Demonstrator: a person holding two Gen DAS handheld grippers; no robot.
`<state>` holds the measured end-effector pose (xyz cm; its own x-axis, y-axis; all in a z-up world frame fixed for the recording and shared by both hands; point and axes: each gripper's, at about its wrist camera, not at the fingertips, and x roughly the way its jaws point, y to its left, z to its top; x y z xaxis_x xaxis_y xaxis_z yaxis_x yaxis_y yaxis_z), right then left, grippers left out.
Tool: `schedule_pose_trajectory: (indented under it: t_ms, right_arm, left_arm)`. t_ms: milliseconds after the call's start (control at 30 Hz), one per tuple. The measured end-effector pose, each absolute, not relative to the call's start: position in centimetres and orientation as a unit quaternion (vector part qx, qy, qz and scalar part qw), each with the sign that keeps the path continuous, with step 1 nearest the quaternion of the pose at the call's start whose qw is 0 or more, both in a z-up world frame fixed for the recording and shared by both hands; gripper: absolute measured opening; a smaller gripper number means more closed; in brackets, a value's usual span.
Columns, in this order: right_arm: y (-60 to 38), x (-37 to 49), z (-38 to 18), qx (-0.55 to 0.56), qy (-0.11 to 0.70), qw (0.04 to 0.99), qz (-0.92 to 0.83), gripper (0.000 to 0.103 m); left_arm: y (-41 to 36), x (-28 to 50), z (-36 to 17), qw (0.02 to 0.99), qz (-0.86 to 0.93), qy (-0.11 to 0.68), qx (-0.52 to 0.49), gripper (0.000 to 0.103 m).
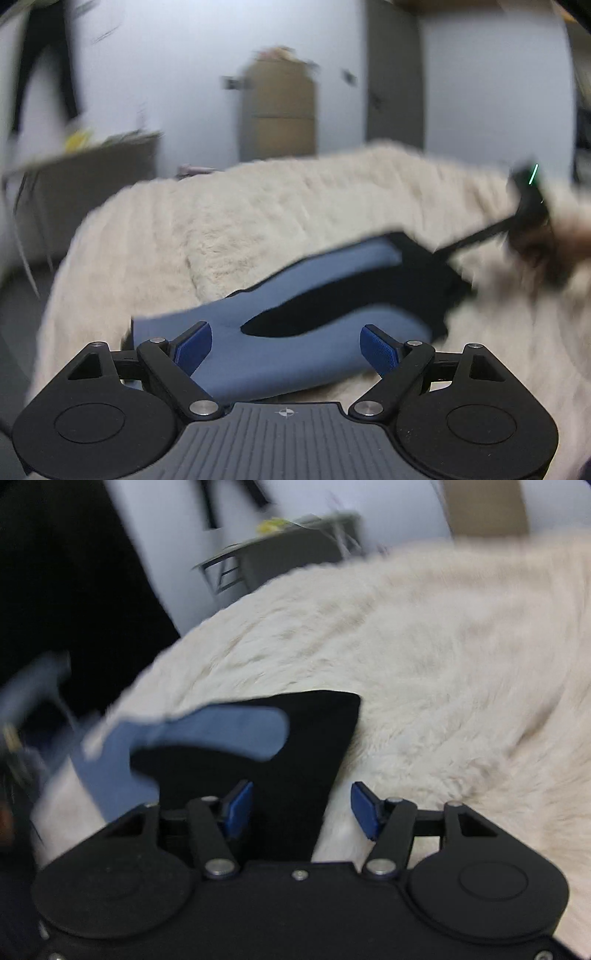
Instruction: Fold clothes
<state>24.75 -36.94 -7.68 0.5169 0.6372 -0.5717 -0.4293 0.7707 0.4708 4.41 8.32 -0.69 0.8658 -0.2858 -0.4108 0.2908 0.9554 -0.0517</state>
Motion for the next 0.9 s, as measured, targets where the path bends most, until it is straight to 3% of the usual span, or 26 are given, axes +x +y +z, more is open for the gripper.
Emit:
schedule_pose_trajectory:
  t_ms: [67, 100, 133, 200, 233, 433, 800, 900]
  right_arm:
    - [-37.9, 26.8, -9.2, 0.196, 0.399, 0.833, 0.33, 0.054]
    - [-38.1, 27.2, -9.9, 0.219, 0.405, 0.821, 0.338, 0.047]
    - [-38.3, 27.5, -10.6, 0.241, 0.41, 0.809, 0.346, 0.032]
    - [-38.2, 27.5, -10.4, 0.268, 0.409, 0.798, 0.353, 0.012]
    - [-38.1, 27.5, -10.2, 0.278, 0.407, 0.794, 0.355, 0.009]
    - [-37.1, 25.3, -0.3, 0.263, 0.365, 0.827, 0.338, 0.006]
    - [-36.2, 21.1, 30.0, 0.021, 0.279, 0.942, 0.183, 0.006]
    - [-32.9, 19.9, 34.2, -0.061, 0.259, 0.952, 0.149, 0.006]
  left_arm:
    - [9.1, 3.8, -0.4, 0.973, -0.132, 0.185, -0.026, 0.084]
    - [9.4, 3.5, -0.3, 0.975, -0.128, 0.175, -0.042, 0.084]
    - [9.8, 3.4, -0.3, 0.976, -0.124, 0.172, -0.05, 0.084]
    - [11.0, 3.2, -0.1, 0.977, -0.112, 0.161, -0.079, 0.084]
    - [11.6, 3.6, 0.0, 0.977, -0.111, 0.16, -0.085, 0.084]
    - [13.9, 2.8, 0.4, 0.978, -0.099, 0.135, -0.125, 0.084]
    - [17.2, -0.4, 1.3, 0.97, -0.105, 0.083, -0.201, 0.084]
    - [17.3, -1.0, 1.6, 0.97, -0.111, 0.075, -0.202, 0.084]
